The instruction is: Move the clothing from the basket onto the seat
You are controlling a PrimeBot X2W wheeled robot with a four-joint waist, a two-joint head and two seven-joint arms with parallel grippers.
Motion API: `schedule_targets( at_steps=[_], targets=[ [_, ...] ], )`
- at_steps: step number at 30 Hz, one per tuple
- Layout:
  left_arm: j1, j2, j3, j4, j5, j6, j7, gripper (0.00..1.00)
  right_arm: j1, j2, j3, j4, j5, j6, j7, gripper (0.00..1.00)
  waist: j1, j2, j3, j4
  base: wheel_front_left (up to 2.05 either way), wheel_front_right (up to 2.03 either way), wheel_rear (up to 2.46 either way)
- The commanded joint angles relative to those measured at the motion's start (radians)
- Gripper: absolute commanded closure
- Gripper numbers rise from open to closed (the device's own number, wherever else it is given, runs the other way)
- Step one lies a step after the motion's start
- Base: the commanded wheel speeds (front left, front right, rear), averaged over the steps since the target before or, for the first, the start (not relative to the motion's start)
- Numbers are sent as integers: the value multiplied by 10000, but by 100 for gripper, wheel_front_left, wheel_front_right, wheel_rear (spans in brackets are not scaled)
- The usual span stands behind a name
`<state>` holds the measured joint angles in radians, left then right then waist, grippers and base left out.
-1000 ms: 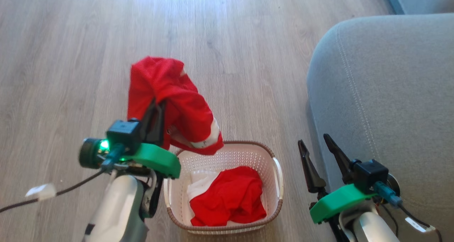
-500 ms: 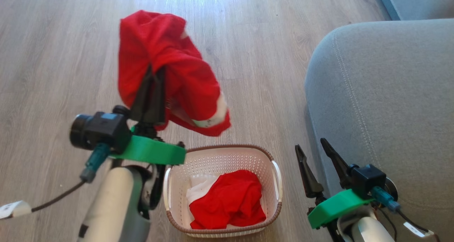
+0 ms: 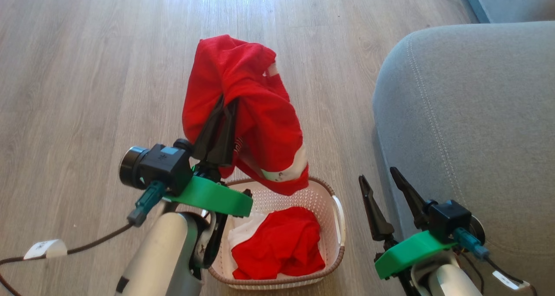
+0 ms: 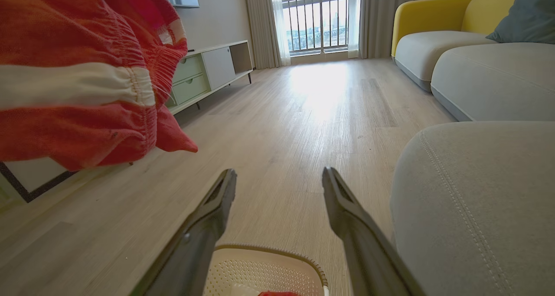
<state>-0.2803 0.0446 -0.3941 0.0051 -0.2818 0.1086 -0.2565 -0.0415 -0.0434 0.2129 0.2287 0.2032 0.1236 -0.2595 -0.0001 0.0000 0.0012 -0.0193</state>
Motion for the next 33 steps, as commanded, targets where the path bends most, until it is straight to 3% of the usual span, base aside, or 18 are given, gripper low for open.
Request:
schedule_targets(
  at_steps=[1,10,14,22,28,33],
  targets=[
    [-247,57,290,-320,-38,0,-53,100,-299,-68,261,-384,-85,71,-23,0,1,0,-6,2,0,0,0],
    [-260,57,392,-144,8,-37,-53,100,-347,-68,362,-717,-215,71,-23,0,1,0,-36,-45,0,0,0],
    [-260,57,478,-21,46,-83,-53,100,-342,-133,1116,-1244,-370,71,-23,0,1,0,-37,-72,0,0,0],
    [-237,57,506,235,180,-173,-53,100,-446,-908,2720,-2419,-219,71,-23,0,1,0,-39,-91,0,0,0],
    [-225,57,104,503,257,-278,-53,100,-758,-882,3340,-2313,-142,71,-23,0,1,0,-56,-29,0,0,0],
    [-274,57,-368,679,251,-391,-53,100,-1081,-616,3207,-1886,-357,71,-23,0,1,0,-50,106,0,0,0]
  ],
)
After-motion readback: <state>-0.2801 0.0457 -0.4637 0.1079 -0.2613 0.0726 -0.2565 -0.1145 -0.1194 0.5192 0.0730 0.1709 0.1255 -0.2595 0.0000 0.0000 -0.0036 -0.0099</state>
